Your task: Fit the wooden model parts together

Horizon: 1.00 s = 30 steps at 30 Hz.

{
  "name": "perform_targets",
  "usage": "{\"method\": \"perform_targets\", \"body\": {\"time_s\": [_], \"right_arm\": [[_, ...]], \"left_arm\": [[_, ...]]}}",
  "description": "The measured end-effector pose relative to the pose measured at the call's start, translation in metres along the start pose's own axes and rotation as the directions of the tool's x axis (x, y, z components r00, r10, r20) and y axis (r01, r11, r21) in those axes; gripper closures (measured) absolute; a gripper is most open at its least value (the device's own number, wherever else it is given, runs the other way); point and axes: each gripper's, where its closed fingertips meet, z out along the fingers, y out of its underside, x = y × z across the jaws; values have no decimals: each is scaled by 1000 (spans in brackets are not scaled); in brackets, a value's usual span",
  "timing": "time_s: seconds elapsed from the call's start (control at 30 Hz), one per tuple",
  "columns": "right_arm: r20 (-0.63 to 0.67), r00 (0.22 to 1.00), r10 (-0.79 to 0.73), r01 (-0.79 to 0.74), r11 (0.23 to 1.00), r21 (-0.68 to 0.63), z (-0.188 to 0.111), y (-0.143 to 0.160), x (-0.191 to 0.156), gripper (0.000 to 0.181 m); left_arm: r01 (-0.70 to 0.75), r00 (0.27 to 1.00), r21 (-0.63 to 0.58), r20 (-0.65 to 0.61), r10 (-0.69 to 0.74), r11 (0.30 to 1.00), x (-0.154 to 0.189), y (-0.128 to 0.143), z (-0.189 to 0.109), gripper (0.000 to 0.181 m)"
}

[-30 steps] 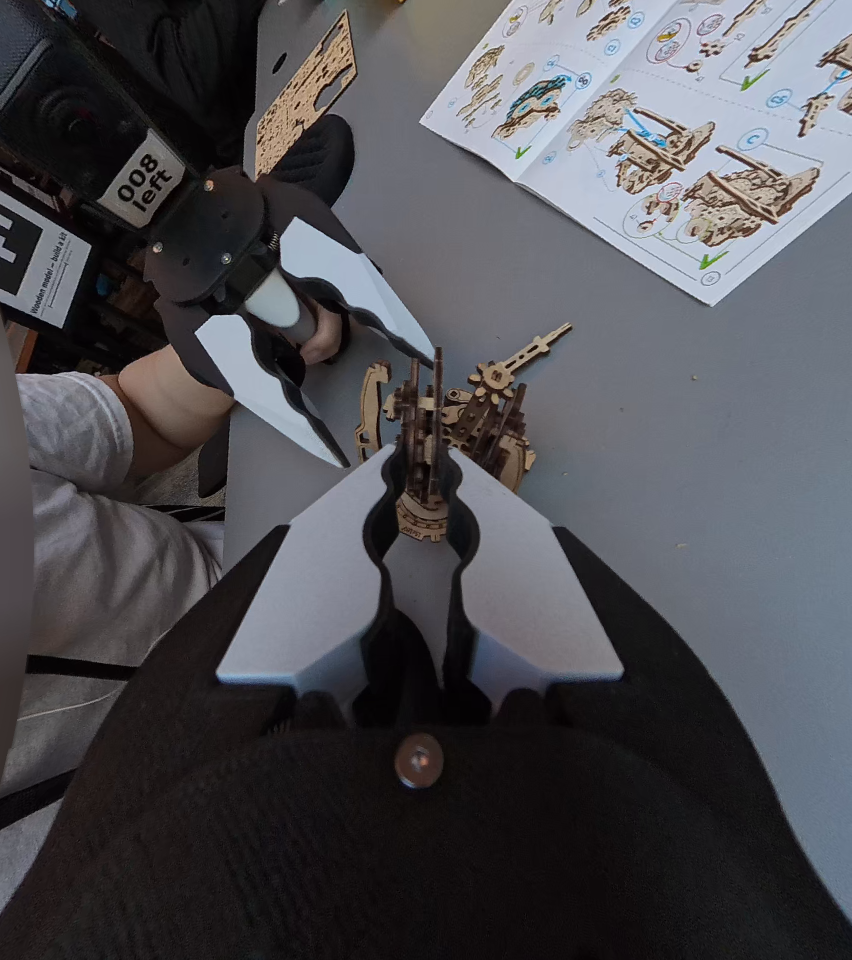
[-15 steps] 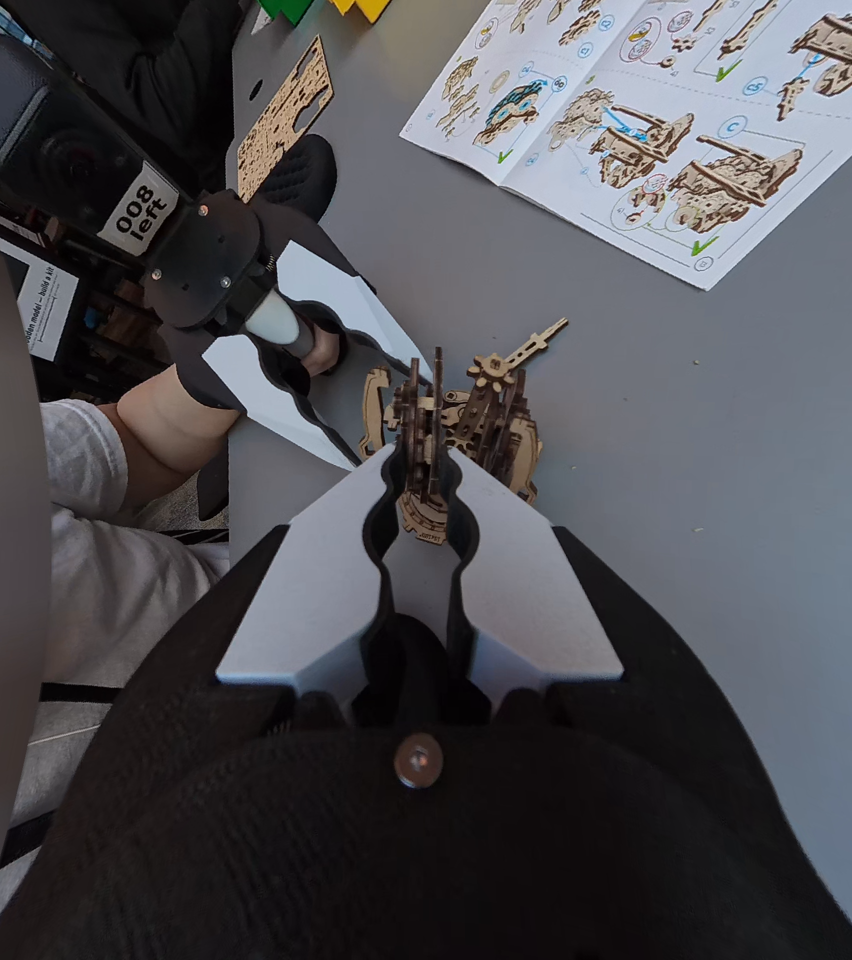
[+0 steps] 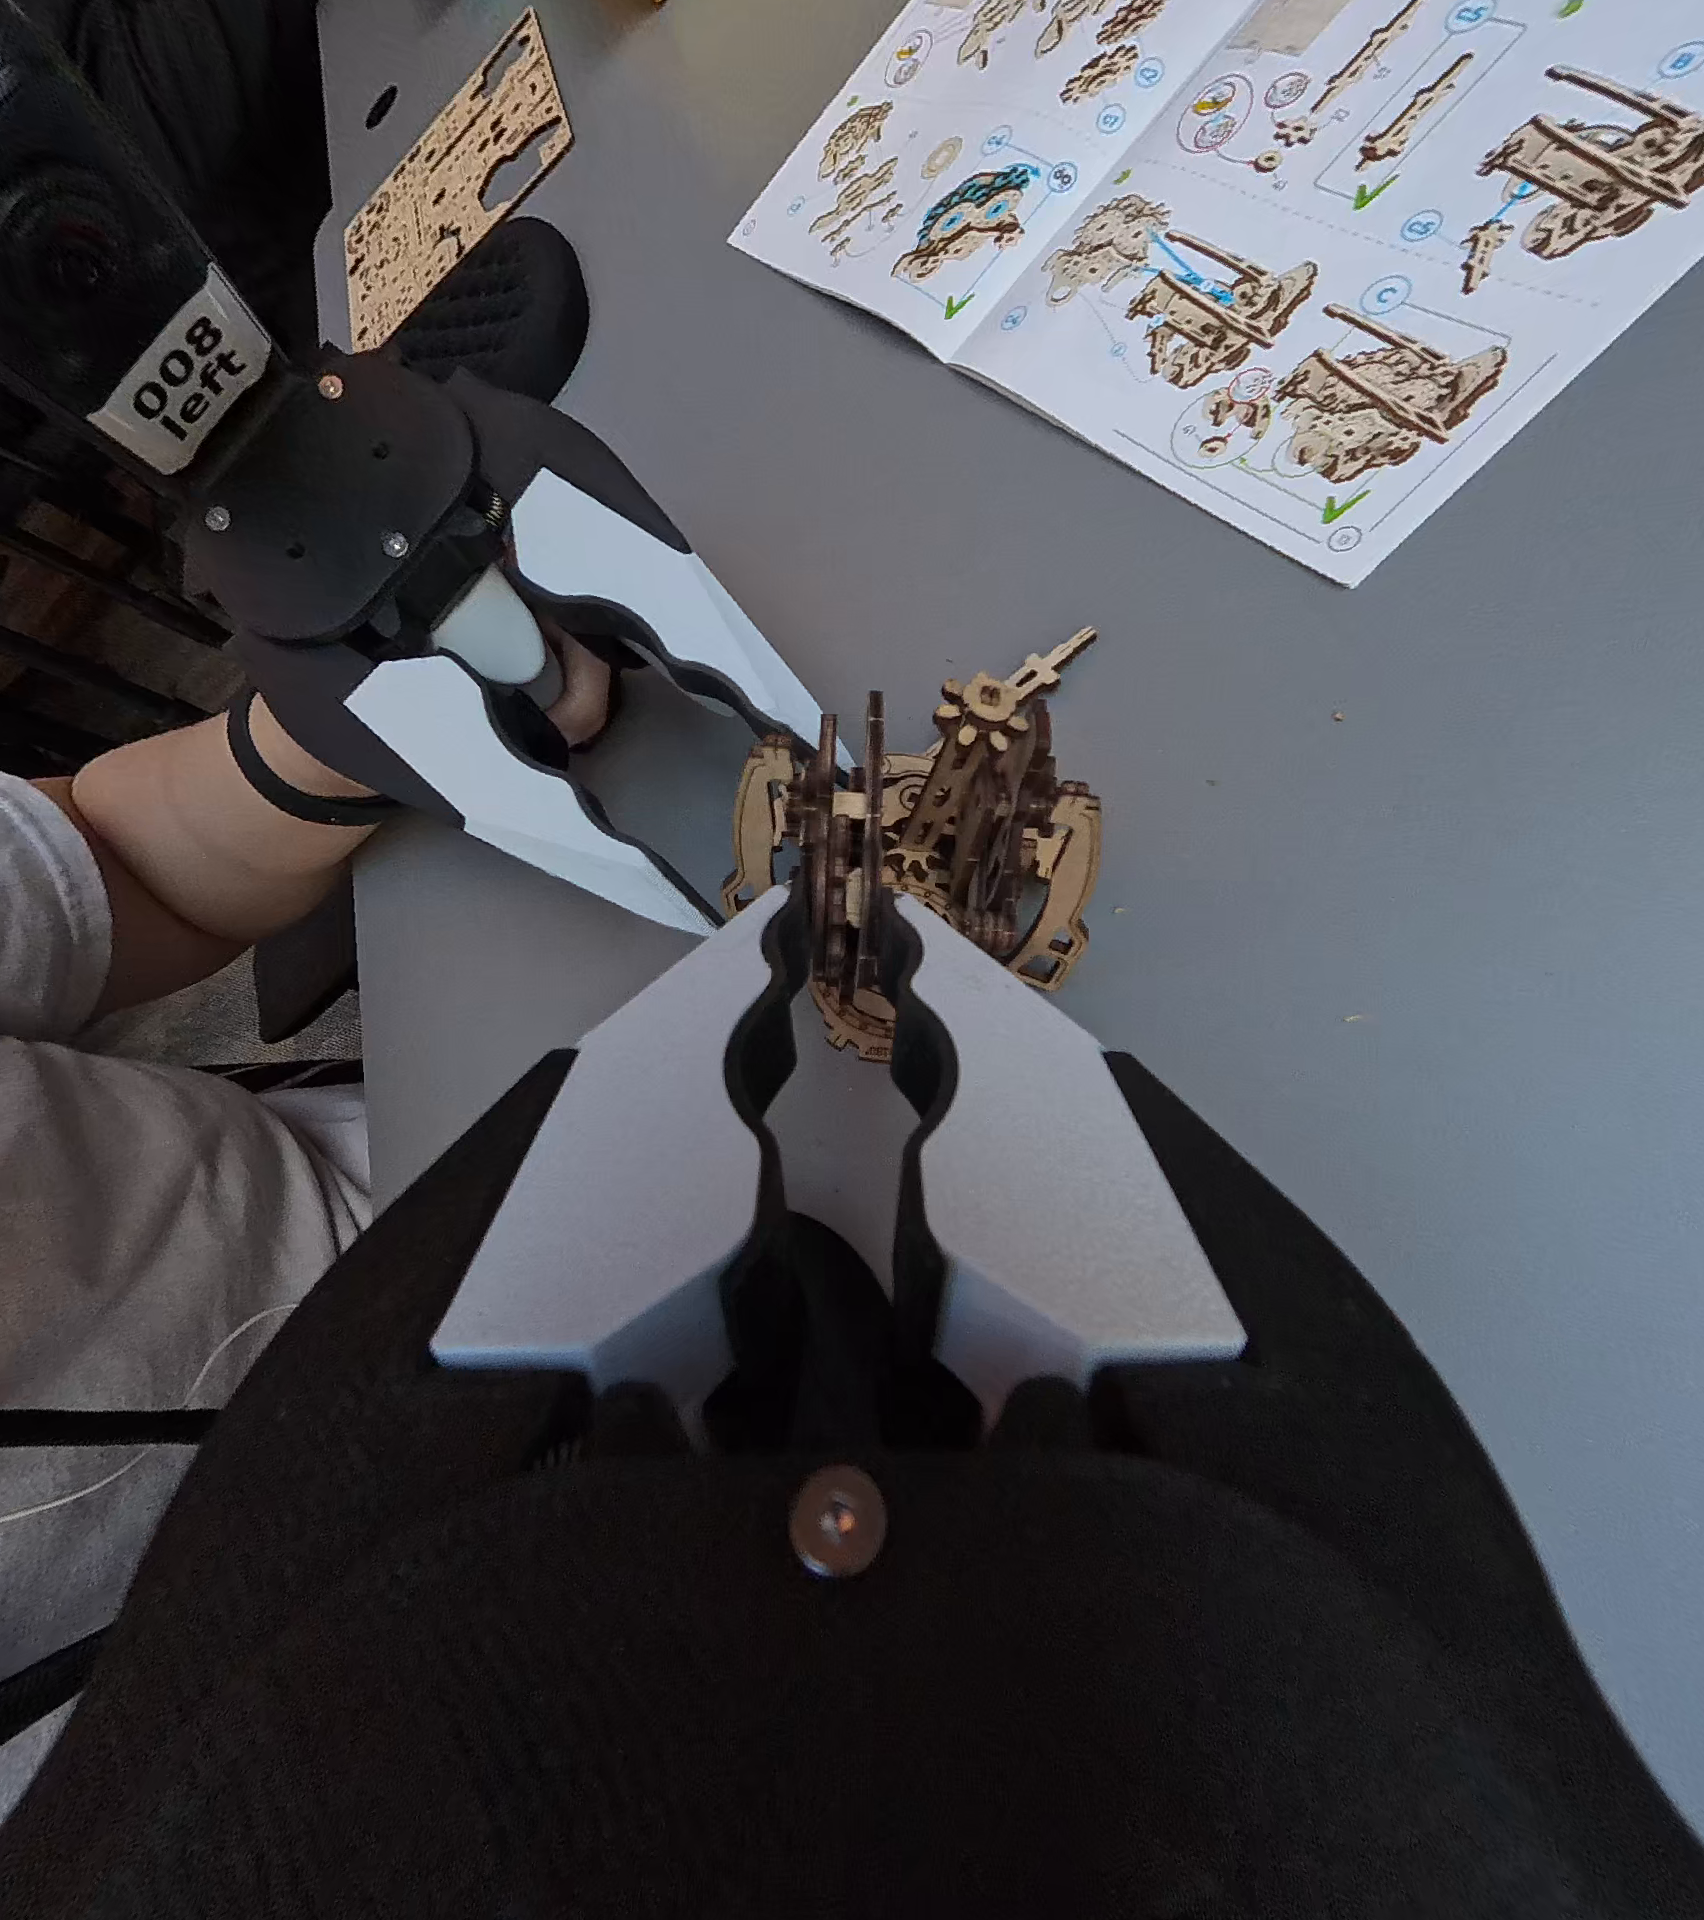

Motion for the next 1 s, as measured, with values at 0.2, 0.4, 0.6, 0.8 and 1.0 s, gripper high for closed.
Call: {"method": "perform_targets", "body": {"time_s": [0.2,0.4,0.6,0.8,1.0], "right_arm": [[-24,1000,-15,15,1000,-7,-5,-1,-2,171],[36,999,5,-4,1000,-21,-7,3,-1,170],[27,1000,-7,8,999,-40,-9,7,3,170],[65,997,29,-26,999,-37,-9,7,3,170],[80,996,45,-41,998,-53,-3,11,1,171]], "left_arm": [[-21,999,-25,26,22,999,0,3,4,140],[3,1000,-33,23,-2,999,-2,4,5,144],[29,999,-27,35,-28,999,-6,3,5,145],[0,1000,-59,28,2,998,-3,6,9,149],[-43,997,-92,57,49,995,-3,10,12,148]]}}
